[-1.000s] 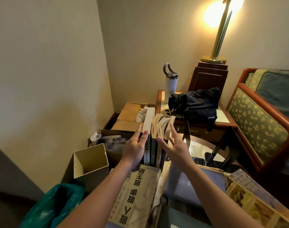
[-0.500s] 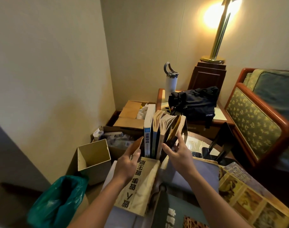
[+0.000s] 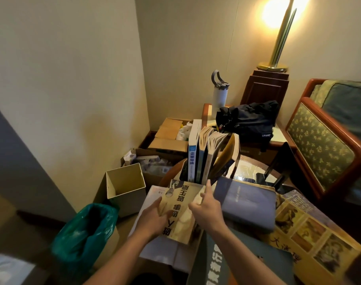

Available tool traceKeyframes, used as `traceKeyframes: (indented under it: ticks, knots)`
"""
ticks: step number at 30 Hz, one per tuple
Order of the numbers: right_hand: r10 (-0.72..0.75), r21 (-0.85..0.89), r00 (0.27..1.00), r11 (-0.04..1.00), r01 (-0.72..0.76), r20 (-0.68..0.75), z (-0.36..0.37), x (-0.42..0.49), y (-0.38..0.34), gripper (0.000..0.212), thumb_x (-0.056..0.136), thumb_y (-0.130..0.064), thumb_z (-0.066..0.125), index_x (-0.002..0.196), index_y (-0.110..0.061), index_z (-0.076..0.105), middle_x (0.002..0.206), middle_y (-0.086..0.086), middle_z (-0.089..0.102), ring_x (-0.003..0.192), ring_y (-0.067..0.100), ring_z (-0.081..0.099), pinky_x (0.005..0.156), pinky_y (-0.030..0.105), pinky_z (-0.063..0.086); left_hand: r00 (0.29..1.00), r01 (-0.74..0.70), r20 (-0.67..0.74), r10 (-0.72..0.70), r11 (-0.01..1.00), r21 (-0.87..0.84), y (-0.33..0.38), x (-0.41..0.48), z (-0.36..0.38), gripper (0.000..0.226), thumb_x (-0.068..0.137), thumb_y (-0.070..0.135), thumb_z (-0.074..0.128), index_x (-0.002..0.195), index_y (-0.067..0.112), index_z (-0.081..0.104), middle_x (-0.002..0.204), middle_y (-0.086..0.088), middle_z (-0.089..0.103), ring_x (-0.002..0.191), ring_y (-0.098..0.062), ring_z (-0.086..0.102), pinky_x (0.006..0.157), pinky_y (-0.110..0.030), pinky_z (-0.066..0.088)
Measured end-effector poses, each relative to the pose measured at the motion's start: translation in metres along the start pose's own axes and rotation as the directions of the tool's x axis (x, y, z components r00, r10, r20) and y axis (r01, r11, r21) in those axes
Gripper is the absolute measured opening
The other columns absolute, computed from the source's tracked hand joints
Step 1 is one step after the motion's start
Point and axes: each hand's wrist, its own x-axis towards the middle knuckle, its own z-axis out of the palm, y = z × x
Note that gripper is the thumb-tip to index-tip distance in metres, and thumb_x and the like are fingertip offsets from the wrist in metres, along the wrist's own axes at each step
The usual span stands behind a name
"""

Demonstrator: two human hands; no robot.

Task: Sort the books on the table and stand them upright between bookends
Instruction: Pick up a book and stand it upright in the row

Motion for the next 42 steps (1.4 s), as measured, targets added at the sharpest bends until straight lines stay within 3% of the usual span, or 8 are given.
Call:
traceKeyframes:
  ticks: [5,10,16,23,30,33,36,42]
  knots:
    - [0.055,-0.100,0.998,0.993,-0.058,-0.029,0.025,0.025,-0.004,0.097,0.085,0.003,0.061,0.159,-0.022,0.004,0.152,0.006,0.031,0.137,0.026,0.041,0.098,0.045,0.055,1.000,-0.016,0.018,0.016,1.000,0.000,-0.010,0.002,0.005,0.078,0.092,0.048,0.064,0.157,0.031,0.024,0.147,0.000,0.050,0.119,-0.016,0.055,0.079,-0.022,0.045]
    - [0.074,-0.163,0.993,0.983,-0.088,-0.092,0.036,0.037,0.003,0.102,0.082,0.005,0.063,0.156,-0.037,0.006,0.145,0.007,0.030,0.126,0.030,0.048,0.090,0.049,0.058,1.000,-0.014,0.018,0.016,0.994,-0.107,-0.012,0.010,0.010,0.078,0.091,0.037,0.070,0.155,0.032,0.027,0.142,0.002,0.053,0.111,-0.012,0.055,0.071,-0.017,0.045]
    - [0.008,-0.113,0.998,0.994,-0.014,-0.056,0.025,0.040,0.002,0.097,0.089,0.011,0.052,0.158,-0.041,0.008,0.158,0.004,0.025,0.136,0.028,0.044,0.095,0.047,0.055,0.998,0.006,-0.056,-0.015,0.989,-0.147,-0.024,0.011,0.011,0.085,0.082,0.040,0.078,0.153,0.029,0.033,0.151,-0.001,0.041,0.136,-0.021,0.039,0.112,-0.043,0.038]
    - [-0.039,-0.097,0.998,0.994,0.043,0.045,0.020,0.036,0.005,0.098,0.091,0.006,0.054,0.150,-0.054,0.002,0.158,0.003,0.030,0.141,0.026,0.041,0.102,0.046,0.050,0.999,0.015,-0.047,-0.024,0.986,-0.168,-0.029,0.011,0.009,0.088,0.081,0.046,0.077,0.154,0.032,0.029,0.155,0.001,0.035,0.141,-0.023,0.034,0.115,-0.049,0.035]
    - [-0.046,-0.050,0.994,0.997,0.051,0.097,0.022,0.024,0.005,0.111,0.086,0.015,0.053,0.141,-0.064,-0.002,0.167,0.002,0.001,0.150,0.030,0.023,0.103,0.048,0.048,1.000,0.003,-0.012,-0.005,0.978,-0.209,-0.029,0.011,0.007,0.091,0.080,0.047,0.078,0.154,0.034,0.027,0.154,0.002,0.035,0.139,-0.023,0.036,0.111,-0.050,0.040]
    - [-0.041,0.134,0.996,0.990,0.029,0.084,0.020,0.022,0.002,0.108,0.087,0.017,0.051,0.139,-0.067,0.008,0.164,-0.002,0.015,0.145,0.028,0.034,0.094,0.050,0.053,1.000,-0.003,0.007,0.005,0.950,-0.312,-0.027,0.011,0.003,0.094,0.080,0.043,0.079,0.155,0.030,0.024,0.154,0.000,0.038,0.136,-0.023,0.043,0.106,-0.043,0.045]
    - [-0.020,0.331,0.995,0.943,-0.013,0.095,0.010,0.016,-0.002,0.103,0.088,0.016,0.053,0.144,-0.063,0.018,0.151,-0.007,0.037,0.130,0.025,0.053,0.085,0.052,0.058,0.999,0.003,0.044,0.015,0.923,-0.386,-0.020,0.008,-0.006,0.095,0.082,0.040,0.077,0.157,0.027,0.020,0.155,-0.005,0.038,0.132,-0.021,0.046,0.085,-0.026,0.048]
    - [-0.034,0.562,0.992,0.826,-0.042,0.124,-0.023,-0.003,-0.008,0.106,0.085,0.020,0.057,0.147,-0.059,0.024,0.130,-0.010,0.049,0.117,0.029,0.062,0.079,0.058,0.059,0.990,0.032,0.137,0.031,0.900,-0.435,0.006,-0.009,-0.021,0.082,0.087,0.040,0.071,0.154,0.033,0.026,0.151,-0.003,0.042,0.092,0.001,0.051,0.064,-0.017,0.046]
